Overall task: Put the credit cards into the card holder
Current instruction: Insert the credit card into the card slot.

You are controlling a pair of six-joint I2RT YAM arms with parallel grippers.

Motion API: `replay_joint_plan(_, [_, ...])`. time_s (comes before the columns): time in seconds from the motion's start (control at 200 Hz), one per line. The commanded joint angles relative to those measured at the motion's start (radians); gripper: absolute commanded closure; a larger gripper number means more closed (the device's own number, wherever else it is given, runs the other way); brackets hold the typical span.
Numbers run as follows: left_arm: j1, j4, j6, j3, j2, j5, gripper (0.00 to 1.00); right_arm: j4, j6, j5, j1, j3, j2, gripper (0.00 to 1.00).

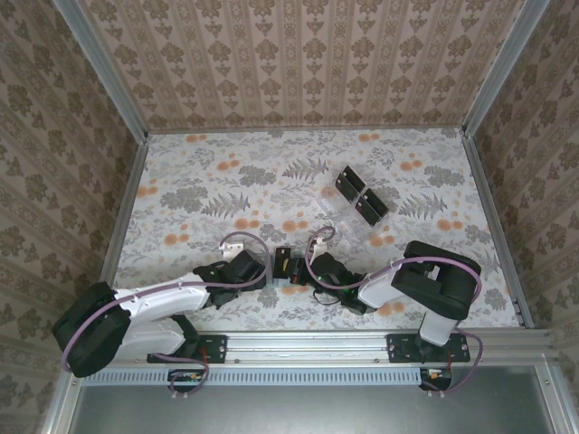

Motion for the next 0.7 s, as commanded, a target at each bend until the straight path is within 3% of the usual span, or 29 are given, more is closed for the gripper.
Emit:
replay_joint_plan(0.0, [-0.003, -0.079, -0.006, -0.038, 0.021, -0.002, 0.00, 0.022, 0.005, -0.001, 0.009, 0.020, 0.006, 1.00])
replay_joint_plan(0.695, [-0.002, -0.083, -0.006, -0.039, 0.016, -0.002, 0.00, 0.054, 0.041, -0.046, 0.009, 0.007, 0.074, 1.00])
